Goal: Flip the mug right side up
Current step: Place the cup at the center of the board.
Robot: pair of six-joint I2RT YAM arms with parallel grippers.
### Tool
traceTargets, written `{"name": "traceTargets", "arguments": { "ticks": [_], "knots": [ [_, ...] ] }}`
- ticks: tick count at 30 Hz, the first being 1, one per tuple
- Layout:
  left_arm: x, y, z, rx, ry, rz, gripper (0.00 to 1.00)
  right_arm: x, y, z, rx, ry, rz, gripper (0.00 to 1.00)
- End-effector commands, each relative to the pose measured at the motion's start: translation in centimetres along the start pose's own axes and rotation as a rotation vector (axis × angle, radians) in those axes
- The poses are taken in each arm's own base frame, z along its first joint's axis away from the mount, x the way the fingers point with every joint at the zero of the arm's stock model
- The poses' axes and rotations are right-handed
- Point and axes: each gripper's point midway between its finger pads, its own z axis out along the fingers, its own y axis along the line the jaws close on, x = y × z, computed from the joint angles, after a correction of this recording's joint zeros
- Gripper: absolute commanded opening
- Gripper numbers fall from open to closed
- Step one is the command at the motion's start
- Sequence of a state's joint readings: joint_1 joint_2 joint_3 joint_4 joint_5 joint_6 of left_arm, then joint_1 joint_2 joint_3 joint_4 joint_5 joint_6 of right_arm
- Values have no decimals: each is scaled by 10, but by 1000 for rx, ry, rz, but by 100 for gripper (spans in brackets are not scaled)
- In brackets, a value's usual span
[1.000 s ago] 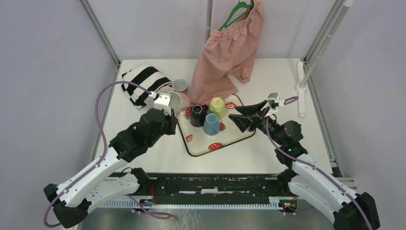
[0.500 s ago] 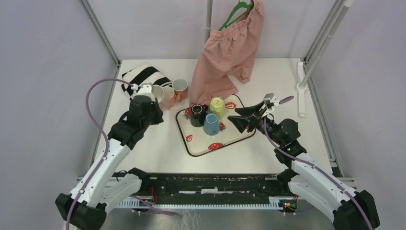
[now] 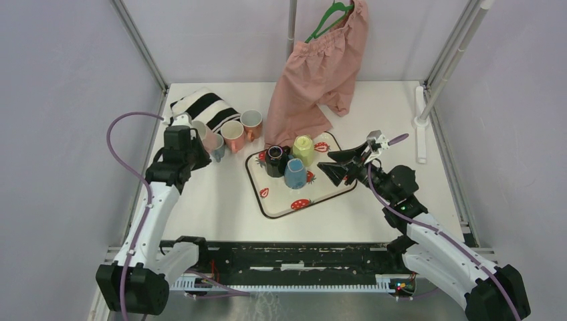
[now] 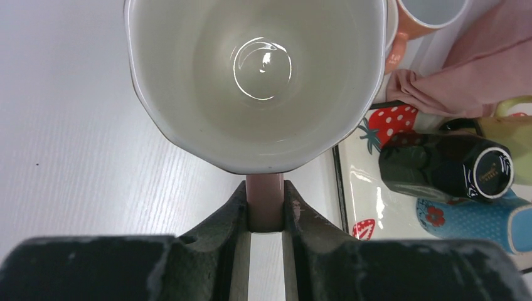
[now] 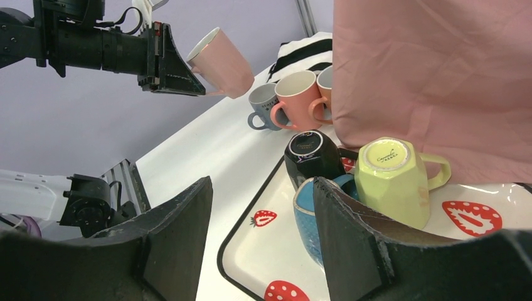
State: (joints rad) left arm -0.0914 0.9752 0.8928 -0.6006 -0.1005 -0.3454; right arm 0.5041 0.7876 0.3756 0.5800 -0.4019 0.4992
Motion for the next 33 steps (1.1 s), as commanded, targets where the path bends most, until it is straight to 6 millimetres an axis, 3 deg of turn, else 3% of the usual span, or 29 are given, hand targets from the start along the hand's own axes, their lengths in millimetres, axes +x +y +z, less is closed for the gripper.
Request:
{"name": "traceTargets", "arguments": {
  "ticks": [1,15,33],
  "knots": [
    [-49,1,0,9,-170,20,2,-15,8,3,-27,-29,-40,66],
    [-49,54,18,-170,-143,-33,2,-9,13,2,-65,4,-64,66],
    [-12,67,64,-198,0,-103,2,4,11,-5,-72,32,-113,67]
  ]
}}
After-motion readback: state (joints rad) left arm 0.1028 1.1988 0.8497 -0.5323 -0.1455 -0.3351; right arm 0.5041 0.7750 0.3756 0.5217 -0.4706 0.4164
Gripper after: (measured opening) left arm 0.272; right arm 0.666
